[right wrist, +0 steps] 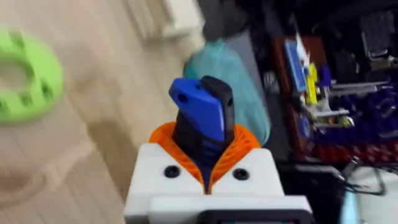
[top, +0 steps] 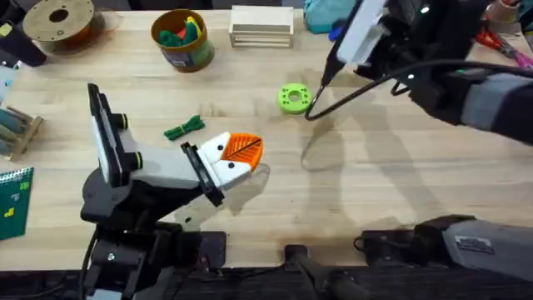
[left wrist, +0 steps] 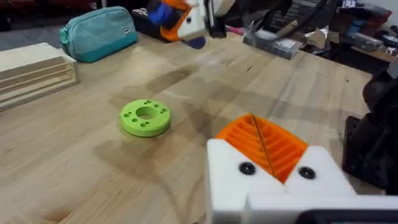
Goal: Pick up the gripper from the table and insert it into the empty holder that is missing its gripper. Then pick up a screw, insert it into the mounting hole, and use the screwdriver to tighten it. Finally, clean up the table by picking up the vegetable and placing it into the bucket.
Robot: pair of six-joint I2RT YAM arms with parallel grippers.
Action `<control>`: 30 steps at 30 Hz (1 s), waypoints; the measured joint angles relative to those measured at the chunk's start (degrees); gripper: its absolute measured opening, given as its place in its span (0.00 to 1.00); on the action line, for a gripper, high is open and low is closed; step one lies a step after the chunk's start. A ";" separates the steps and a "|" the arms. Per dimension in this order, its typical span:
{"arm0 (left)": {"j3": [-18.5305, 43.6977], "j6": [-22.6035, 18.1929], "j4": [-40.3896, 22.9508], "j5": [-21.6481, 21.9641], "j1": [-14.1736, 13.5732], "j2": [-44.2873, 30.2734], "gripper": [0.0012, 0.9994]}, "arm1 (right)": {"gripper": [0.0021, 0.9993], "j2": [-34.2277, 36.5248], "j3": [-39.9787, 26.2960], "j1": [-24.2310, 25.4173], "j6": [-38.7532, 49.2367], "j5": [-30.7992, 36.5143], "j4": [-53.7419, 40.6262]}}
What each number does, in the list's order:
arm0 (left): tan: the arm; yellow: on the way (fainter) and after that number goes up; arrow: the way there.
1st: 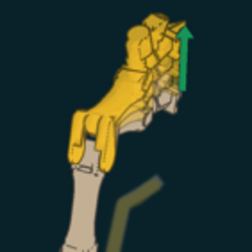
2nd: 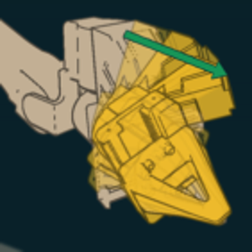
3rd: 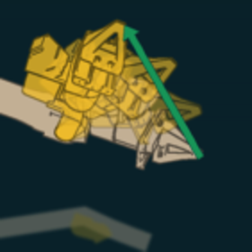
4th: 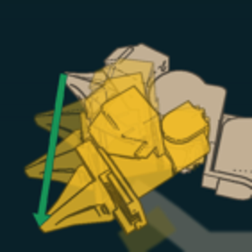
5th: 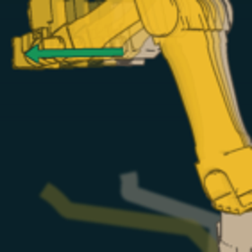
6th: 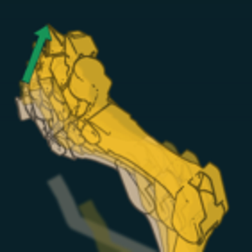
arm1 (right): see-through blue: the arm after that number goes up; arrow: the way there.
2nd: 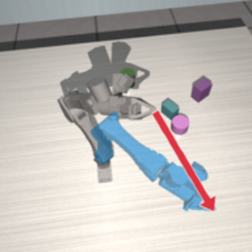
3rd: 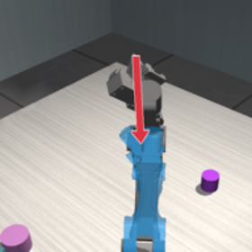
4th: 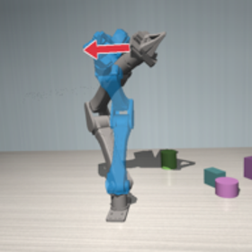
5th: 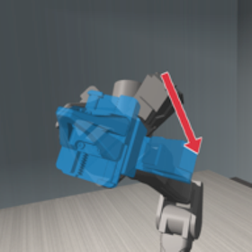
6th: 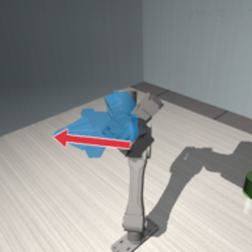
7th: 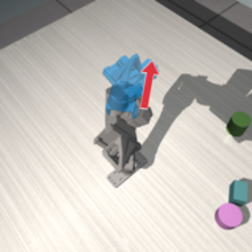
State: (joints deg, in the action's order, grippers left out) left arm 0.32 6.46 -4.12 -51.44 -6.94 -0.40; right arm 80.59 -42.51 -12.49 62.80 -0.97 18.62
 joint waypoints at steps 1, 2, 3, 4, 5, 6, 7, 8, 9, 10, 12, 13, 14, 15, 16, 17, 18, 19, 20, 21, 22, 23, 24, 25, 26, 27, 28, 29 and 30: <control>0.00 0.00 0.00 0.00 0.00 0.00 0.00 | 0.03 1.46 0.00 0.29 2.52 1.42 -0.13; 0.00 0.00 0.00 0.00 0.00 0.00 0.00 | 0.03 2.80 0.00 0.47 4.69 2.48 -0.25; 0.00 0.00 0.00 0.00 0.00 0.00 0.00 | 0.03 4.07 0.00 0.62 6.66 3.29 -0.34; 0.00 0.00 0.00 0.00 0.00 0.00 0.00 | 0.03 5.50 0.00 0.67 8.64 4.11 -0.36; 0.00 0.00 0.01 0.00 0.00 0.00 0.00 | 0.03 6.63 0.00 0.67 10.05 4.53 -0.36; 0.00 0.00 0.00 0.00 0.00 0.00 0.00 | 0.03 7.82 -0.02 0.67 11.30 4.81 -0.38; 0.00 0.00 0.00 0.00 0.00 0.00 0.00 | 0.03 8.78 -0.02 0.67 12.25 4.94 -0.51; 0.00 0.00 0.00 0.00 0.00 0.00 0.00 | 0.03 9.73 0.00 0.65 13.00 5.11 -0.79; 0.00 0.00 0.00 0.00 0.00 0.00 0.00 | 0.03 10.53 0.00 0.65 13.62 5.25 -1.08; 0.00 0.00 0.00 0.00 0.00 0.00 0.00 | 0.03 11.42 -0.02 0.65 14.13 5.35 -1.38; 0.00 0.00 0.00 0.00 0.00 0.00 0.00 | 0.03 12.81 -0.01 0.65 14.82 5.59 -1.77; 0.00 0.00 0.00 0.00 0.00 0.00 0.00 | 0.03 13.45 0.00 0.65 15.10 5.68 -1.93; 0.00 0.00 0.00 0.00 0.00 0.00 0.00 | 0.03 13.99 0.00 0.65 15.36 5.70 -2.11; 0.00 0.00 0.00 0.00 0.00 0.00 0.00 | 0.03 14.30 -0.02 0.65 15.68 5.72 -2.35; 0.00 0.00 0.00 0.00 0.00 0.00 0.00 | 0.03 14.34 -0.02 0.65 15.95 5.68 -2.74; 0.00 0.00 0.00 0.00 0.00 0.00 0.00 | 0.03 14.30 -0.06 0.65 16.16 5.62 -3.40; 0.00 0.00 0.00 0.00 0.00 0.00 0.00 | 0.03 14.30 -0.21 0.65 16.51 5.47 -4.25; 0.00 0.00 0.02 0.00 0.00 0.00 0.00 | 0.03 14.30 -0.34 0.65 16.70 5.36 -5.10; 0.00 0.00 0.00 0.00 0.00 0.00 0.00 | 0.03 14.30 -0.45 0.65 16.98 5.25 -5.95; 0.00 0.00 0.01 0.00 0.00 0.00 0.00 | 0.04 14.30 -0.53 0.63 17.01 5.22 -6.56; 0.00 0.00 0.00 0.00 0.00 0.00 0.00 | 0.07 14.30 -0.56 0.62 17.17 5.19 -7.13; 0.00 0.00 0.00 0.00 0.00 0.00 0.00 | 0.12 14.30 -0.59 0.61 17.18 5.18 -7.64; 0.00 0.00 0.00 0.00 0.00 0.00 0.00 | 0.19 14.30 -0.59 0.61 17.17 5.16 -7.97; 0.00 0.00 0.00 0.00 0.00 0.00 0.00 | 0.28 14.20 -0.73 0.61 17.07 5.22 -7.94; 0.00 0.00 0.00 0.00 0.00 0.00 0.00 | 0.38 14.01 -0.99 0.63 17.00 5.21 -7.86; 0.00 0.00 0.00 0.00 0.00 0.00 0.00 | 0.49 13.86 -1.25 0.67 16.73 5.24 -7.79; 0.00 0.00 0.00 0.00 0.00 0.00 0.00 | 0.61 13.76 -1.44 0.64 16.56 5.21 -7.51; 0.00 0.00 0.00 0.00 0.00 0.00 0.00 | 0.68 13.70 -1.70 0.61 16.20 5.25 -7.44; 0.00 0.00 0.00 0.00 0.00 0.00 0.00 | 0.69 13.65 -1.77 0.61 15.40 5.25 -7.51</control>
State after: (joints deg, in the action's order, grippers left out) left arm 0.32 6.46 -4.12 -51.44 -6.94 -0.40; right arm 94.24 -44.27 -11.88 78.20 4.28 11.11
